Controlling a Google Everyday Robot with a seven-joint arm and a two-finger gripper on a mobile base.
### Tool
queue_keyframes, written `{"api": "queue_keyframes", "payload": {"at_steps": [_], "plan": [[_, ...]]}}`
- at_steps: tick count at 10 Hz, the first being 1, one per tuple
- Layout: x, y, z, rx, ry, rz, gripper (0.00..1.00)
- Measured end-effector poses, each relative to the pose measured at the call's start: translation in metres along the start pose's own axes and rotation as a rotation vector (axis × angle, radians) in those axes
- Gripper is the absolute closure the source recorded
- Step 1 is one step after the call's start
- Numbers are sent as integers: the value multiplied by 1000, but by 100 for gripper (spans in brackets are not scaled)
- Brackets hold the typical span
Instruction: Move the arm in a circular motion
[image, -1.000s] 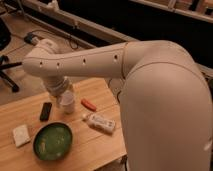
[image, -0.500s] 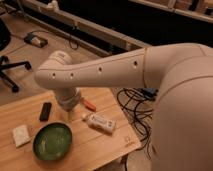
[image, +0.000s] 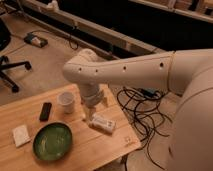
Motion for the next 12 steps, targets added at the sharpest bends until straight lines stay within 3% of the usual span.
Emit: {"api": "queue_keyframes", "payload": {"at_steps": [2, 5, 8, 10, 12], "plan": [[-30, -48, -10, 5, -10, 60, 35], [-93, -76, -42, 19, -60, 62, 35], [-155, -54, -70, 22, -120, -32, 35], [-163, -33, -81, 14, -151, -98, 35], [-150, 9, -88, -13, -180, -200, 35]]}}
